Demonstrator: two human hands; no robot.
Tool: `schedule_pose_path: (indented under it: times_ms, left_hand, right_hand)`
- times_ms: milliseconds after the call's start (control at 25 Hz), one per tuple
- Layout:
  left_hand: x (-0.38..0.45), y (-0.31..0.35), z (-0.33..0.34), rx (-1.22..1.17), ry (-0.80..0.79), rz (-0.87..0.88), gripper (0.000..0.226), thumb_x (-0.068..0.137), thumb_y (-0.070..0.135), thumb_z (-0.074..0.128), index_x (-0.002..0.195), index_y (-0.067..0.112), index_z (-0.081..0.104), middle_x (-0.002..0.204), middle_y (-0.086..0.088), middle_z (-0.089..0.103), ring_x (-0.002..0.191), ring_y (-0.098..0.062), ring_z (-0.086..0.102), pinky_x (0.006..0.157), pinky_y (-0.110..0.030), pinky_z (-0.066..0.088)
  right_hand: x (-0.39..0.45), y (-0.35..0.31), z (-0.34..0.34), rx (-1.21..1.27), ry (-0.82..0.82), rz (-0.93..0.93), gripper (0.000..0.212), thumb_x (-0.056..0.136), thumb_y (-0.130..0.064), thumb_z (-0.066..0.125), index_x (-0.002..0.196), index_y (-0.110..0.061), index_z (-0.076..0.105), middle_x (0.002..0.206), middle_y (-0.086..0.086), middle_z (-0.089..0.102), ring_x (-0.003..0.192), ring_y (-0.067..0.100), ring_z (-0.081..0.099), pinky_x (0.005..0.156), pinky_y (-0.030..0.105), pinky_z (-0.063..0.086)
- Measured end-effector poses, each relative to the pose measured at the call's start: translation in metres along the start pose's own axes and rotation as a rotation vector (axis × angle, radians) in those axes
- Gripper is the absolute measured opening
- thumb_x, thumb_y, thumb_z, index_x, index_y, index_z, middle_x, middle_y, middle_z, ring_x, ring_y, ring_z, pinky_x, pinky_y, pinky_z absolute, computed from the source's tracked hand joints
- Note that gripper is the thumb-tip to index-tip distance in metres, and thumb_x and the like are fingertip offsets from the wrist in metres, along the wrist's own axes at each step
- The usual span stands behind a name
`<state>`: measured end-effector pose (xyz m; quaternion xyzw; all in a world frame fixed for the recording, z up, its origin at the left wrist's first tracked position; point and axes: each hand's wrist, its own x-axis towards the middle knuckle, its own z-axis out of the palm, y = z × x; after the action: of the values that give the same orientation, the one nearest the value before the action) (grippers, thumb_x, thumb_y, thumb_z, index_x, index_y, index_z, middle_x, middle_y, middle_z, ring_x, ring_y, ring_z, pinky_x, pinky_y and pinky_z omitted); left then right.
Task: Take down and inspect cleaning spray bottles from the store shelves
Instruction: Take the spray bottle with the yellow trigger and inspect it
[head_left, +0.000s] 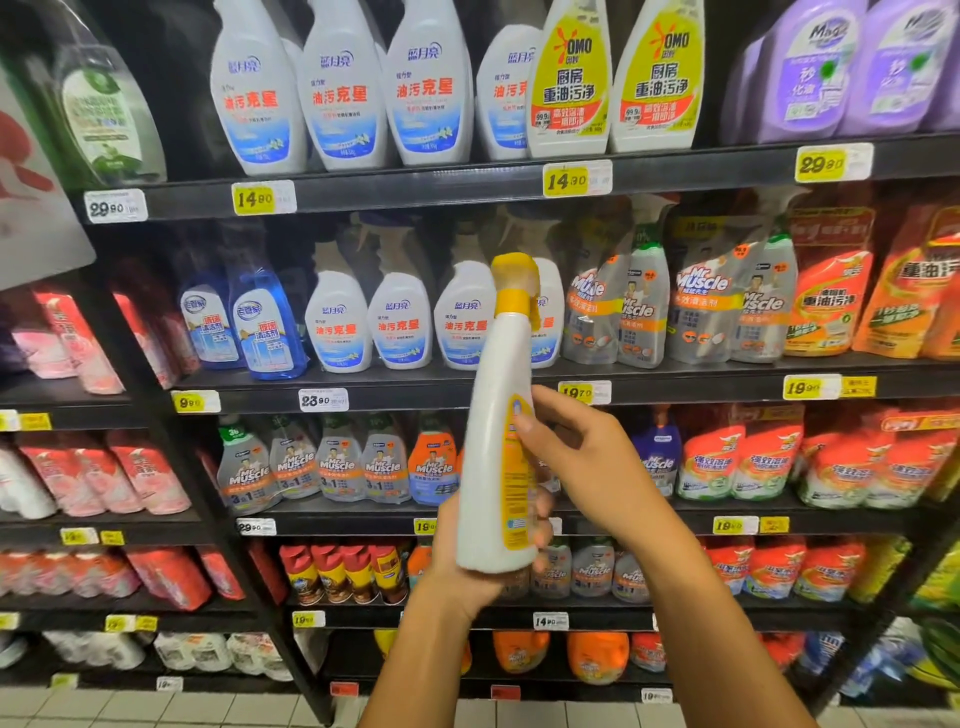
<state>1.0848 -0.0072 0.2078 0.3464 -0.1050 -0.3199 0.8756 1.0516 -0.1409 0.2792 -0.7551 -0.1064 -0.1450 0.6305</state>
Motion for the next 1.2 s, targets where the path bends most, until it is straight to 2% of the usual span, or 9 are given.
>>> schedule_pose_path:
  times_ms: [80,120,160,240,320,400,640,880,1200]
  left_hand:
    - [0.001,0.003,0.005,0.111,0.095,0.058,0.045,0.093,0.044,0.048,0.109,0.004,0.063,0.085,-0.014,0.066,0.064,-0.026,0.066,0.053,-0.034,0.054]
    - [0.001,0.004,0.007,0.154,0.143,0.115,0.048,0.092,0.045,0.051,0.112,0.004,0.063,0.090,-0.013,0.071,0.073,-0.025,0.070,0.058,-0.035,0.057]
    - [0.001,0.007,0.012,0.196,0.194,0.180,0.049,0.088,0.045,0.055,0.116,0.006,0.064,0.097,-0.012,0.074,0.083,-0.024,0.073,0.065,-0.036,0.059]
    - [0.000,0.009,0.020,0.293,0.248,0.301,0.047,0.084,0.041,0.061,0.119,0.011,0.062,0.110,-0.012,0.073,0.097,-0.023,0.072,0.074,-0.034,0.059]
    - [-0.003,0.008,0.027,0.391,0.287,0.375,0.042,0.085,0.037,0.061,0.118,0.012,0.058,0.111,-0.011,0.073,0.098,-0.023,0.072,0.074,-0.032,0.059]
    - [-0.006,0.007,0.031,0.434,0.311,0.408,0.040,0.085,0.035,0.061,0.119,0.013,0.056,0.110,-0.009,0.073,0.097,-0.023,0.072,0.073,-0.031,0.059]
    - [-0.013,0.012,0.032,0.504,0.271,0.388,0.039,0.084,0.033,0.061,0.120,0.019,0.057,0.109,-0.002,0.075,0.099,-0.021,0.072,0.073,-0.028,0.059]
    - [-0.024,0.032,0.028,0.558,0.199,0.346,0.029,0.091,0.023,0.060,0.120,0.020,0.059,0.112,-0.002,0.074,0.099,-0.022,0.072,0.069,-0.026,0.058]
    - [-0.024,0.030,0.030,0.569,0.208,0.384,0.037,0.084,0.021,0.066,0.120,0.016,0.059,0.112,-0.004,0.074,0.101,-0.025,0.072,0.070,-0.028,0.058]
  right_hand:
    - [0.000,-0.003,-0.002,0.054,0.018,-0.028,0.018,0.097,-0.039,0.052,0.105,-0.049,0.064,0.097,-0.023,0.073,0.102,0.016,0.066,0.080,0.020,0.056]
    - [0.000,-0.005,-0.004,0.093,0.021,-0.028,0.019,0.095,-0.046,0.049,0.103,-0.051,0.065,0.099,-0.026,0.072,0.104,0.007,0.067,0.081,0.013,0.053]
    - [0.000,-0.005,-0.007,0.138,0.016,-0.023,0.021,0.092,-0.050,0.048,0.103,-0.051,0.066,0.103,-0.024,0.072,0.103,0.004,0.068,0.081,0.013,0.053]
    - [-0.001,-0.002,-0.012,0.230,0.006,-0.015,0.028,0.088,-0.048,0.055,0.112,-0.038,0.068,0.105,-0.010,0.076,0.097,0.009,0.072,0.075,0.018,0.056]
    - [-0.001,0.001,-0.016,0.291,0.029,-0.005,0.037,0.087,-0.034,0.063,0.121,-0.021,0.064,0.104,-0.001,0.077,0.093,0.016,0.074,0.070,0.022,0.058]
    - [-0.001,0.004,-0.019,0.323,0.064,0.010,0.037,0.090,-0.024,0.063,0.126,-0.014,0.061,0.103,0.004,0.077,0.092,0.020,0.075,0.069,0.026,0.058]
    - [0.000,0.010,-0.024,0.390,0.109,0.061,0.039,0.086,-0.025,0.064,0.123,-0.012,0.062,0.103,0.007,0.077,0.090,0.022,0.075,0.067,0.026,0.058]
    - [0.010,0.012,-0.030,0.549,0.115,0.162,0.041,0.085,-0.029,0.063,0.123,-0.013,0.064,0.109,0.014,0.075,0.095,0.028,0.074,0.069,0.036,0.060]
    - [0.016,0.015,-0.032,0.543,0.116,0.211,0.035,0.090,-0.026,0.060,0.121,-0.009,0.064,0.109,0.016,0.074,0.096,0.029,0.072,0.075,0.039,0.060]
